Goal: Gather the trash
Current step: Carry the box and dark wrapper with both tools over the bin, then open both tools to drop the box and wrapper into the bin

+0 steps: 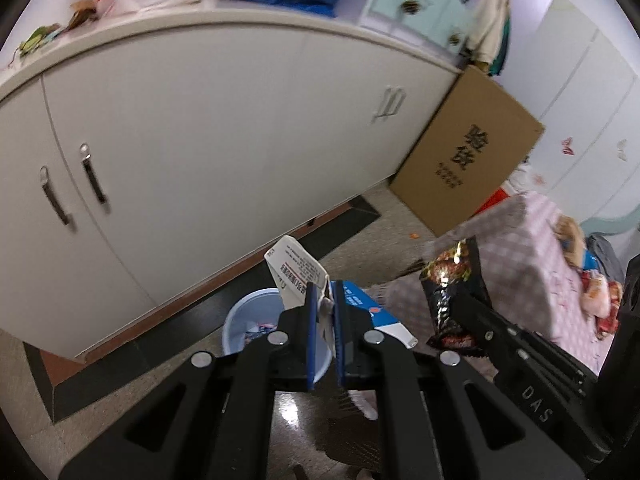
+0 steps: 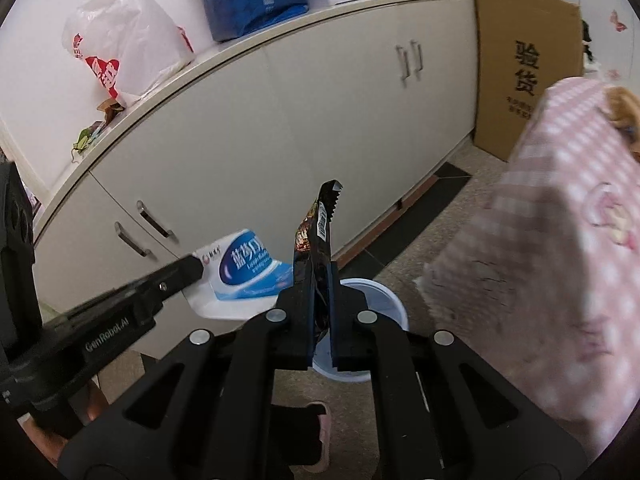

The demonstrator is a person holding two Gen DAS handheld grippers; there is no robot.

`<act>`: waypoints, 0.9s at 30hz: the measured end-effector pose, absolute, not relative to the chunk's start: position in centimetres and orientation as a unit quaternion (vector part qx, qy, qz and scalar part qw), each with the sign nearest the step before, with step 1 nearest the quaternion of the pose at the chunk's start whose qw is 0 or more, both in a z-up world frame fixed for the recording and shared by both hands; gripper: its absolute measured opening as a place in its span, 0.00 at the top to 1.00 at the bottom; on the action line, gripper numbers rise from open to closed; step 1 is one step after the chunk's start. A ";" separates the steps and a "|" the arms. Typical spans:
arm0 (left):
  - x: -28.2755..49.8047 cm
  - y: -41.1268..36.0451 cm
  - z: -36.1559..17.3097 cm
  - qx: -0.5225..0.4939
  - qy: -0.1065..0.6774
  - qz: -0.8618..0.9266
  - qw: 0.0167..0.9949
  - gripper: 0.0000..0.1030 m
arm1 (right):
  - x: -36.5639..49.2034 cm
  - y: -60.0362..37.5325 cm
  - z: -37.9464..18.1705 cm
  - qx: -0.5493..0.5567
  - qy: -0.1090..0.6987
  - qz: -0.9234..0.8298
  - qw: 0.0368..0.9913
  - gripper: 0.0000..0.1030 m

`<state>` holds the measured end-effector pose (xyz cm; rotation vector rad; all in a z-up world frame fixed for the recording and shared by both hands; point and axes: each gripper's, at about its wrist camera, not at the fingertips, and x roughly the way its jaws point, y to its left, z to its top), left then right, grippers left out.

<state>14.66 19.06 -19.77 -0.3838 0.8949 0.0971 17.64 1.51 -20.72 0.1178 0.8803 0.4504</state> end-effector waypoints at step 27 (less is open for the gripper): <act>18.4 19.7 -25.6 -0.181 0.493 0.055 0.849 0.92 | 20.2 1.8 -24.9 0.046 0.442 0.180 0.877 0.74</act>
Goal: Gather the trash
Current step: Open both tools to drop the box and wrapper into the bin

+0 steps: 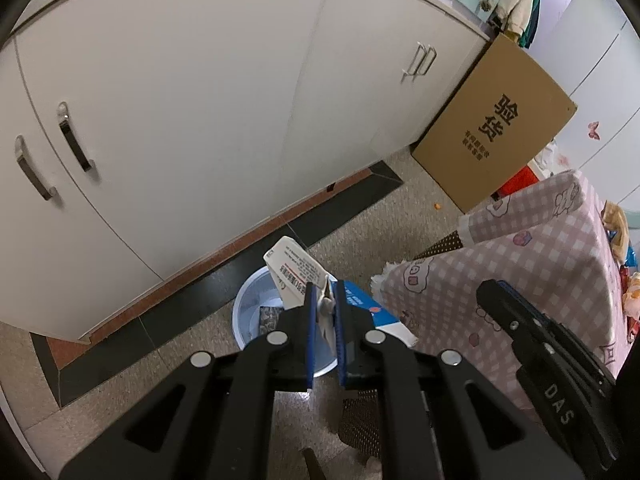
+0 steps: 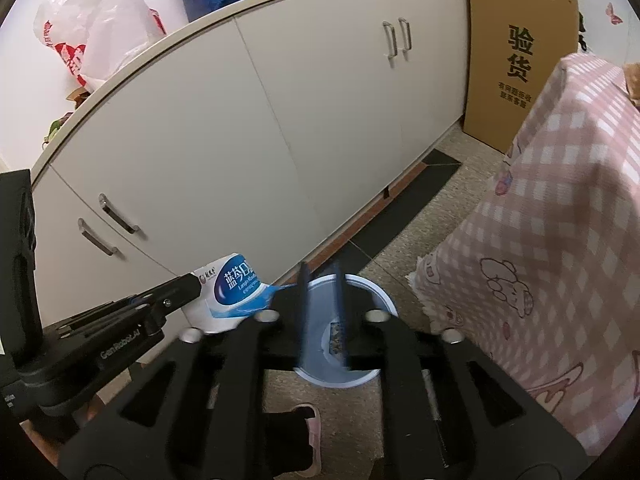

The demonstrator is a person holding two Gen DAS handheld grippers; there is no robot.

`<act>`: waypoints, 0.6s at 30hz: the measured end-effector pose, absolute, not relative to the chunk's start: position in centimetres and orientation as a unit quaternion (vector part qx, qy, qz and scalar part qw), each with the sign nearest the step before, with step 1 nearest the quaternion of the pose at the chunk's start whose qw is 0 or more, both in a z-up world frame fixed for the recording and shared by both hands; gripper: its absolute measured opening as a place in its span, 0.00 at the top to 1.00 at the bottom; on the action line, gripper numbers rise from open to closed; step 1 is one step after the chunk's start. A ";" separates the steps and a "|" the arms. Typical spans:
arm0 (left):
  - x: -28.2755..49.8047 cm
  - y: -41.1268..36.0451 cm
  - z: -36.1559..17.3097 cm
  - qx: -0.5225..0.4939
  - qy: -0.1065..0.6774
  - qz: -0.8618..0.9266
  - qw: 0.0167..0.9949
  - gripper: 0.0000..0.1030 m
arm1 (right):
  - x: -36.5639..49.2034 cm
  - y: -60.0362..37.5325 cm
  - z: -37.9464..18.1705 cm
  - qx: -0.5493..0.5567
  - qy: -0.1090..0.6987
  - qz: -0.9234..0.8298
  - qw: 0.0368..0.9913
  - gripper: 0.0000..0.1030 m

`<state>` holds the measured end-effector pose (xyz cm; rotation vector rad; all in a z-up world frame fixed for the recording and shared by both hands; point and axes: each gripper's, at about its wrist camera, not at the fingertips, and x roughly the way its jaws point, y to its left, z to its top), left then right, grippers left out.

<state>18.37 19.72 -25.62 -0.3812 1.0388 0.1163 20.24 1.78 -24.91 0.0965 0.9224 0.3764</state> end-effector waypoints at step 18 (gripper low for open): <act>20.7 18.0 -26.4 -0.166 0.508 0.039 0.844 0.89 | 20.3 -0.5 -25.0 0.051 0.432 0.160 0.886 0.52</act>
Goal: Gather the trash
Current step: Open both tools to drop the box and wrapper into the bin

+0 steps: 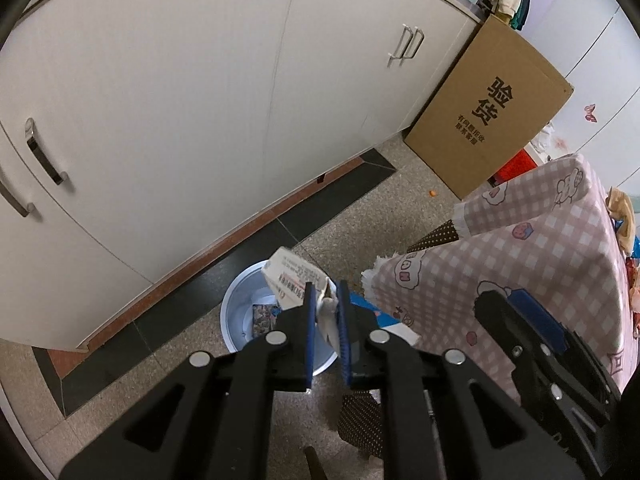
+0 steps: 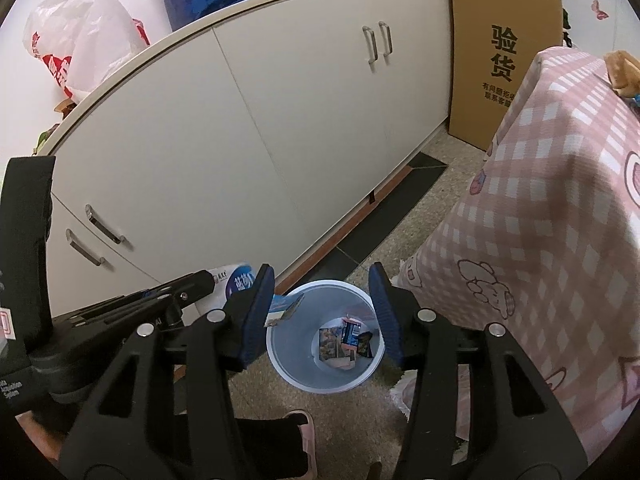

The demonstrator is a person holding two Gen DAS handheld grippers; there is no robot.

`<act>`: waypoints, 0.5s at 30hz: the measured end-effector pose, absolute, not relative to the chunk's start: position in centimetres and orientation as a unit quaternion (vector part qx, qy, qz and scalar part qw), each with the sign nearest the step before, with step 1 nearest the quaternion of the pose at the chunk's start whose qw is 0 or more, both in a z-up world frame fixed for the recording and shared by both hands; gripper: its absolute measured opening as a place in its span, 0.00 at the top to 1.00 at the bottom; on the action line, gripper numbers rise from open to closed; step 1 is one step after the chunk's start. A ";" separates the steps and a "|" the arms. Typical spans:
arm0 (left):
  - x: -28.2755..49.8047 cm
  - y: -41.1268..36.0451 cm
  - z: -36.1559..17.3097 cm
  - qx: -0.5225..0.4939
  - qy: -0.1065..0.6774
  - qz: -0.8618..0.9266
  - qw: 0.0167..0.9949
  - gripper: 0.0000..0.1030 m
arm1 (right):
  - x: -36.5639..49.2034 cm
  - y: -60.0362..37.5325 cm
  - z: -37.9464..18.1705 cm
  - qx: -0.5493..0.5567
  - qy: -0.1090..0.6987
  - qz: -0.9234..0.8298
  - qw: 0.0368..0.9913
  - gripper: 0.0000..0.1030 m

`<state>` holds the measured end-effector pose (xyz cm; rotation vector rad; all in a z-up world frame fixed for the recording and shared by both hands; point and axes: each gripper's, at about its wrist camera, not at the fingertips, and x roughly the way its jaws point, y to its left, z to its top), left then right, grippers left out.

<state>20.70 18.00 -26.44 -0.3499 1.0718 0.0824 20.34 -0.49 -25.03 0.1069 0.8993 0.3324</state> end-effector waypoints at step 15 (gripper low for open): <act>19.6 17.8 -24.8 -0.166 0.500 0.053 0.848 0.52 | 19.3 -1.1 -23.7 0.058 0.424 0.158 0.890 0.52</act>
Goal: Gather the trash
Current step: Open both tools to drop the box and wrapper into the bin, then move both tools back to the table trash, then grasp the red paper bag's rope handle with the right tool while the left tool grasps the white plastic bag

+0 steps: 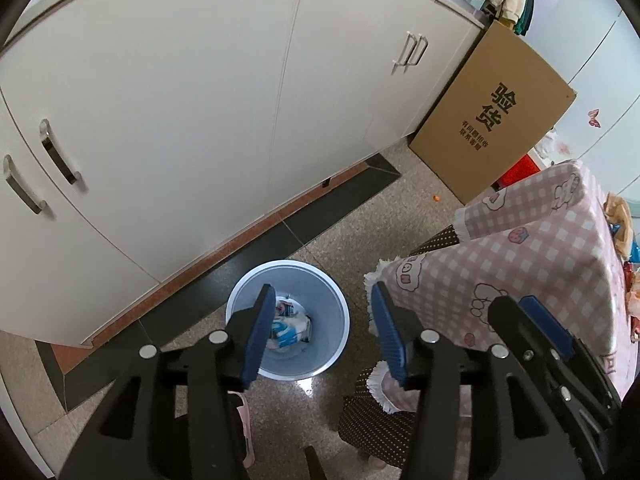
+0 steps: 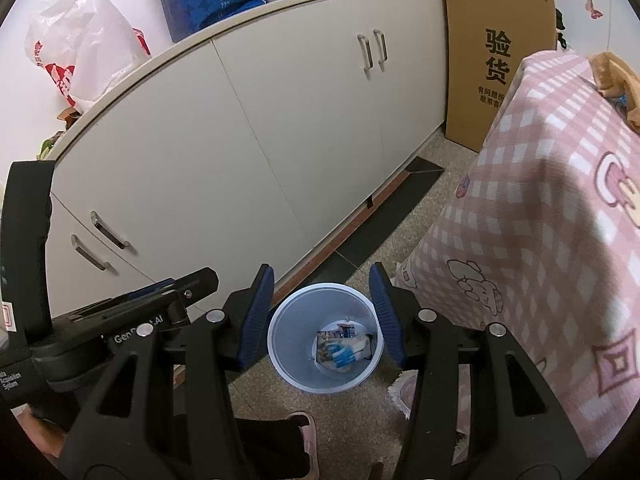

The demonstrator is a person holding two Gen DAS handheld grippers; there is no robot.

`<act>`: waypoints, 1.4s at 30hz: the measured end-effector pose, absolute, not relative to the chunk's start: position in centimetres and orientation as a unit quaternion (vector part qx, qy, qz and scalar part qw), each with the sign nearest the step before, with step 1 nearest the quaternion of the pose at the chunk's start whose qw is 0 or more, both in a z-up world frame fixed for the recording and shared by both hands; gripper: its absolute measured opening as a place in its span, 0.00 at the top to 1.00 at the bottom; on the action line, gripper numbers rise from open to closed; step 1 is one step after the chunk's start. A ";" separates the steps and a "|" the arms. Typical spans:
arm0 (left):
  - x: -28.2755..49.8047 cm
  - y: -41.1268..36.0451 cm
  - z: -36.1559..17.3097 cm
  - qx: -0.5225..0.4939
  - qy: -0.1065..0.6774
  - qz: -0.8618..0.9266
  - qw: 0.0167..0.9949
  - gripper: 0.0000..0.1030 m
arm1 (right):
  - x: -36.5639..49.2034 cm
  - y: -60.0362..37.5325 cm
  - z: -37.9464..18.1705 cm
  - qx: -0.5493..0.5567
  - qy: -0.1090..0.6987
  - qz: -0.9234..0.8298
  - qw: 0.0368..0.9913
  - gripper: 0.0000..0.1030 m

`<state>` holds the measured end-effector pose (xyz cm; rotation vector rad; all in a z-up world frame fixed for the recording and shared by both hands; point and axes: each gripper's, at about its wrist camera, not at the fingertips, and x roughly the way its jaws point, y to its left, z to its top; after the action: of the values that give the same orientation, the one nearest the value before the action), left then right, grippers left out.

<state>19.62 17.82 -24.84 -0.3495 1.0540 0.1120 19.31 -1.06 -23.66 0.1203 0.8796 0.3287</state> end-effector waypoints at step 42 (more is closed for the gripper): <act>17.6 -16.1 -13.7 -0.005 0.398 -0.197 0.896 0.48 | 8.5 -34.9 -15.7 0.210 0.308 -0.092 0.924 0.50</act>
<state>17.59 -16.08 -13.69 -0.0106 0.8243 -0.4081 8.54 -34.89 -15.68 0.4305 0.6314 -0.1884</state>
